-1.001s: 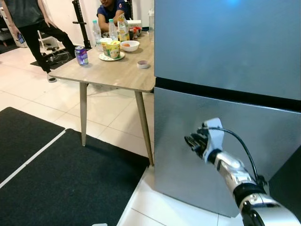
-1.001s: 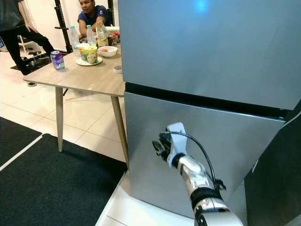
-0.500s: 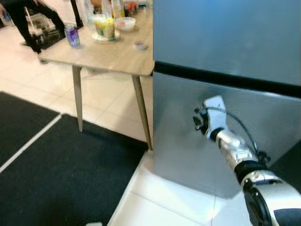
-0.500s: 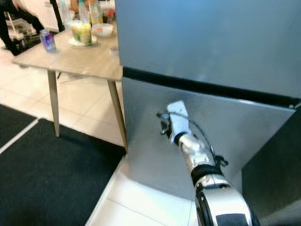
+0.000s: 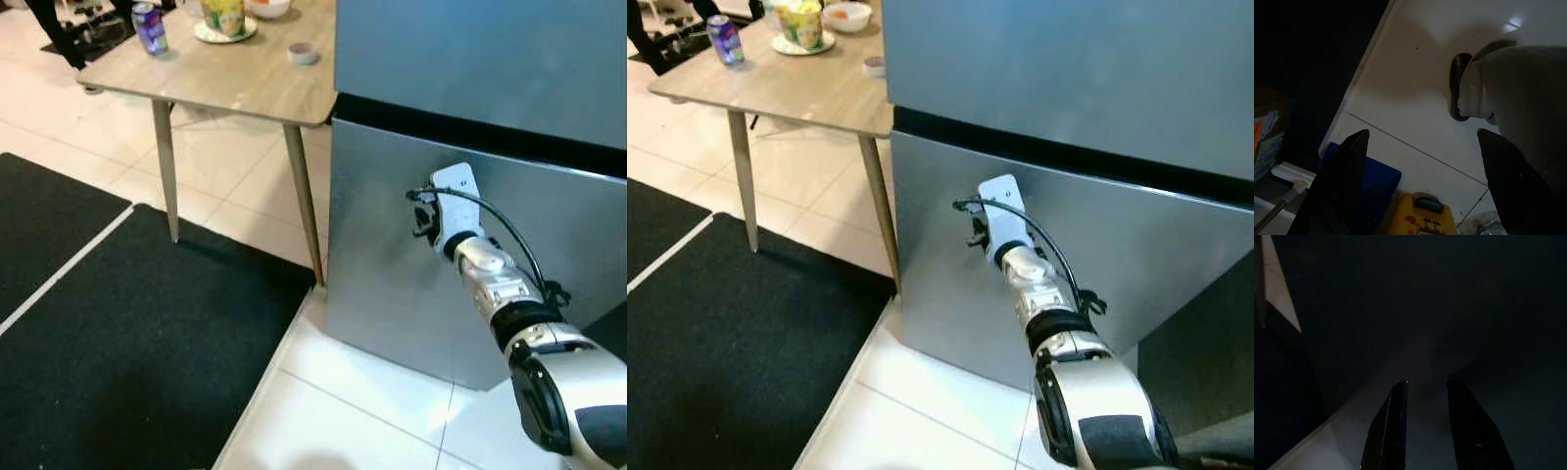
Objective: Restocking fridge
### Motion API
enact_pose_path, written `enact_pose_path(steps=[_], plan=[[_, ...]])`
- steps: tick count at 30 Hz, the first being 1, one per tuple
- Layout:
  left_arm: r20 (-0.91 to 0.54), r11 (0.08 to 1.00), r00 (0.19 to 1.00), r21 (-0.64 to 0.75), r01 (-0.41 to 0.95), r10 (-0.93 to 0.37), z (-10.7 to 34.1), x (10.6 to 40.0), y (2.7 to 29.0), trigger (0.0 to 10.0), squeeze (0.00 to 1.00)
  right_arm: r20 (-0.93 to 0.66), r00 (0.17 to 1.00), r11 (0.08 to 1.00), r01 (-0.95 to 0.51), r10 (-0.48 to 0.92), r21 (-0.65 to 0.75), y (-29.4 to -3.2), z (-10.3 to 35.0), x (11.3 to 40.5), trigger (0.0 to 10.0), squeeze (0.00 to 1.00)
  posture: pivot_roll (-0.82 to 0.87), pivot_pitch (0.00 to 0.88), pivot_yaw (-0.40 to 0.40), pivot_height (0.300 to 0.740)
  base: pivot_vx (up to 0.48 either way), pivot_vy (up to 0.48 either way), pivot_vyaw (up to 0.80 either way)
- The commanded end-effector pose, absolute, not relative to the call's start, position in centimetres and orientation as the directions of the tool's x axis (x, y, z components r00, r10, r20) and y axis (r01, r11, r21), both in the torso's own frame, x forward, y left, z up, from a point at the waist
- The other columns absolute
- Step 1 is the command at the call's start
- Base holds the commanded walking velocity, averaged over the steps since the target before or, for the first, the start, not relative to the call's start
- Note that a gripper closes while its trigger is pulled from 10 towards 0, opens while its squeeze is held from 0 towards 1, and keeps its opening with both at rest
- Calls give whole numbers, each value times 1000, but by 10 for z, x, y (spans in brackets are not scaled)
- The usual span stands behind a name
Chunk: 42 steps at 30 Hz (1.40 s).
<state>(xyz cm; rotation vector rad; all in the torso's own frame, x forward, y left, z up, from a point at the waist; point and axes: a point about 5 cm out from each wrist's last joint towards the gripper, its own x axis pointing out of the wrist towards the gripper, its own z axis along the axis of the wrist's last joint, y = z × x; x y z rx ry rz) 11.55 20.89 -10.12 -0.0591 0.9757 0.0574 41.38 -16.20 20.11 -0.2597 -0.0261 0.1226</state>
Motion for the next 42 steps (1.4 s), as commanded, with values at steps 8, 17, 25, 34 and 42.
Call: enact_pose_path(steps=[8, 17, 25, 34, 42], plan=[[-856, 997, 517, -44, -59, -8, -107, 101, 203, 10000, 0, 5, 987, 967, -157, 162, -202, -173, 198, 411, 10000, 0, -19, 235, -18, 734, 0, 0, 0], [-859, 997, 512, -47, -55, -13, -106, 106, 202, 10000, 0, -453, 740, 816, -576, 497, -44, -151, 49, 336, 10000, 0, -38, 199, -6, 734, 0, 0, 0], [-851, 997, 525, -47, -54, -12, -103, 119, 201, 10000, 0, -700, 664, 929, -369, 263, -1, -199, -28, 262, 10000, 0, -52, 146, -8, 734, 0, 0, 0], [-817, 994, 575, -36, -102, 29, -95, 144, 206, 10000, 0, -835, 541, 976, -215, 102, -20, -229, -67, 199, 10000, 0, -49, 68, -23, 734, 0, 0, 587], [-833, 993, 541, 80, -88, 115, -91, 143, 232, 10000, 0, -858, 510, 985, -171, 66, -26, -235, -73, 184, 10000, 0, -59, 39, -15, 734, 0, 0, 794]])
